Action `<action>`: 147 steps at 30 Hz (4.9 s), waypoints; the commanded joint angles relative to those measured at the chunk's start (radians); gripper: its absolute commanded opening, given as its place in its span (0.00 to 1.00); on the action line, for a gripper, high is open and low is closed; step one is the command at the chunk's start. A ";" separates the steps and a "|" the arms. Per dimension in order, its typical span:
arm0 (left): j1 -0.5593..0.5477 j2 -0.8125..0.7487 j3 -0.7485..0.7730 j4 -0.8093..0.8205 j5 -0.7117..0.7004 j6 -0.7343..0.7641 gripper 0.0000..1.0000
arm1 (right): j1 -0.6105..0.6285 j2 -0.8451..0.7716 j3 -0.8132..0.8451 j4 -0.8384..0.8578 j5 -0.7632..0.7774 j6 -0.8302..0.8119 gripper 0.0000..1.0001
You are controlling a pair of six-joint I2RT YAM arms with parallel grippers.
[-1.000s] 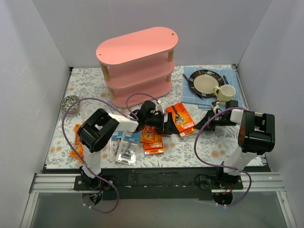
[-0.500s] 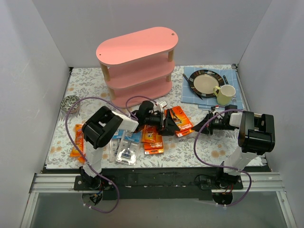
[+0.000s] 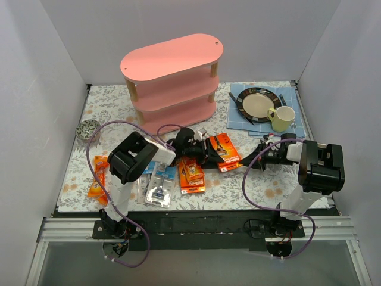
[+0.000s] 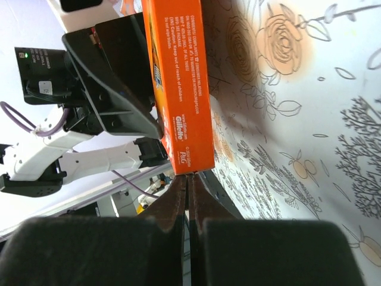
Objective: Place and organize the shaving razors onto the shelf
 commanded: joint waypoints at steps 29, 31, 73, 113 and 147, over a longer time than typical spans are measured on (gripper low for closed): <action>0.142 -0.089 0.177 -0.324 -0.280 0.302 0.57 | 0.196 0.384 0.584 0.451 -0.013 0.404 0.01; 0.142 -0.085 0.180 -0.347 -0.287 0.303 0.70 | 0.205 0.422 0.607 0.474 -0.009 0.422 0.01; 0.176 -0.339 0.035 -0.764 0.069 0.924 0.87 | 0.308 0.637 0.771 0.857 0.244 0.692 0.01; 0.428 -1.015 -0.123 -1.199 -0.075 1.188 0.93 | 0.728 -0.177 0.389 -0.118 0.607 -0.700 0.55; 0.681 -1.018 -0.139 -1.126 0.097 0.954 0.82 | 0.462 -0.241 0.299 -0.324 1.026 -0.736 0.35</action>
